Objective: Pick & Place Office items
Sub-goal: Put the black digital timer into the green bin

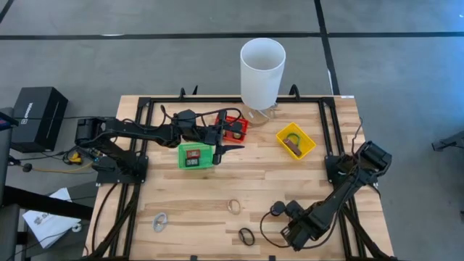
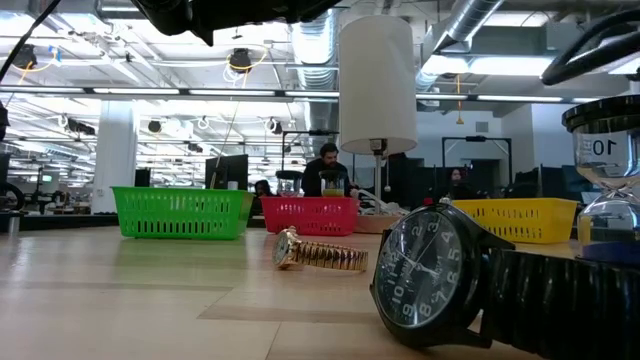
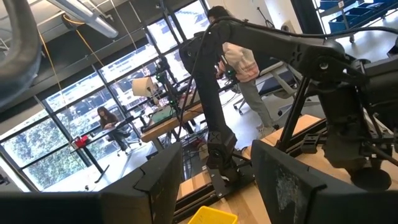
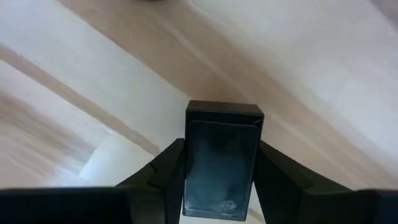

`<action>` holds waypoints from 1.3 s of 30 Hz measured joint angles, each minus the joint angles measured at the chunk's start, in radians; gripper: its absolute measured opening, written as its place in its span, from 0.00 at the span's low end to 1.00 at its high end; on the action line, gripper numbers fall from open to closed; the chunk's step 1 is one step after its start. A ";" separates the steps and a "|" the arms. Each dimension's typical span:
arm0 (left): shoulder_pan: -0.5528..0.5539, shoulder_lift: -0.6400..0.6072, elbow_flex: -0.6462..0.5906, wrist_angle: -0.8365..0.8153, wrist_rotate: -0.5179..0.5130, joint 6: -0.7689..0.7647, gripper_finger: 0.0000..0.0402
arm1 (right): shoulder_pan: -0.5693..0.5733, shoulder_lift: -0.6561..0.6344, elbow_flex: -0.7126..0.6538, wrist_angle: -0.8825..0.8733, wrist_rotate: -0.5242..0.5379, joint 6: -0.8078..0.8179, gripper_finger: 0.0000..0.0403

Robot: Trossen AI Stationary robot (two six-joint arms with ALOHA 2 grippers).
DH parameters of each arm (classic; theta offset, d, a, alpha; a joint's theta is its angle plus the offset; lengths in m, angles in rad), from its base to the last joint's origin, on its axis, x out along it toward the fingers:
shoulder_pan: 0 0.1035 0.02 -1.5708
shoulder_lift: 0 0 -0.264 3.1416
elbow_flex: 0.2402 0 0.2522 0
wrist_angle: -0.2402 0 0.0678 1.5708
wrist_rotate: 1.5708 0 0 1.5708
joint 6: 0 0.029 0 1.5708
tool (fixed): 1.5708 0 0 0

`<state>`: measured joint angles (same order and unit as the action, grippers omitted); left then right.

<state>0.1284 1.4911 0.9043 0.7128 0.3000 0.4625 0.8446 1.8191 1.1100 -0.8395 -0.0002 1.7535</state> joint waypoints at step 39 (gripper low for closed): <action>0.000 0.000 -0.001 -0.105 0.002 -0.051 0.46 | -0.123 -0.533 0.325 -0.720 0.816 -0.592 0.37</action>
<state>0.1284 1.4914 0.9035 0.6082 0.3023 0.4112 0.7219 1.2861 1.4349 -1.5600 0.8156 1.1617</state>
